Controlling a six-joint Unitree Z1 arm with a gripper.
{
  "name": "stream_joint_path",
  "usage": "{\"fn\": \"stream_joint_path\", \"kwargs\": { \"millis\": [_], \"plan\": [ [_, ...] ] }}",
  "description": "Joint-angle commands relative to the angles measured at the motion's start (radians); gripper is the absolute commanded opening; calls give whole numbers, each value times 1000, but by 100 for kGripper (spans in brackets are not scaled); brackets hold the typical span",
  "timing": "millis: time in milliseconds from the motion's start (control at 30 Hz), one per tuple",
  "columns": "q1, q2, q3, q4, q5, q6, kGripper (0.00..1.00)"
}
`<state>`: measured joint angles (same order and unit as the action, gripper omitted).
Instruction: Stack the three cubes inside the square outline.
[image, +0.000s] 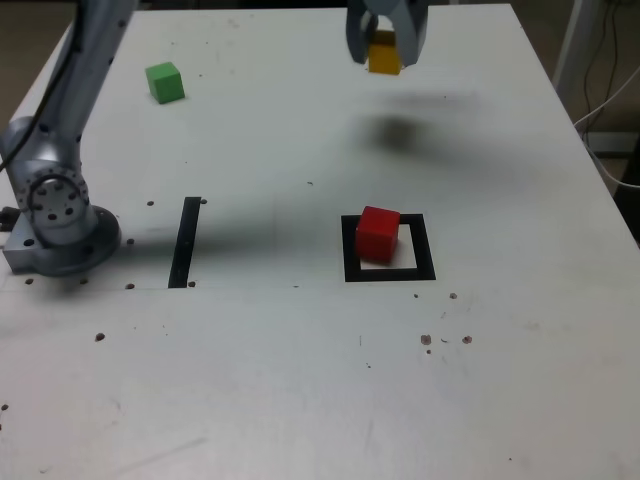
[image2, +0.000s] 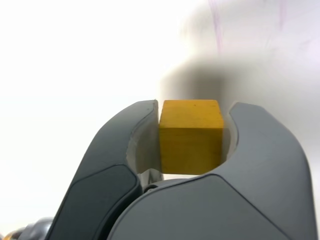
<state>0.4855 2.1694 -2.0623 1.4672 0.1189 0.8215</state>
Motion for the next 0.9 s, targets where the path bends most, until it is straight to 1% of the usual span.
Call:
{"fn": "stream_joint_path", "kwargs": {
  "millis": [0,267,400,500,633,867],
  "plan": [
    [-39,-73,83,-36,-7,-34,29],
    [-129,-266,383,-176,-67,-111,29],
    [-180,-324,487,-222,-80,-160,29],
    [-243,-344,545,-252,-78,-220,29],
    [-331,-346,604,-287,-74,-307,29],
    [-485,-331,640,-310,-65,-450,29]
  ]
}}
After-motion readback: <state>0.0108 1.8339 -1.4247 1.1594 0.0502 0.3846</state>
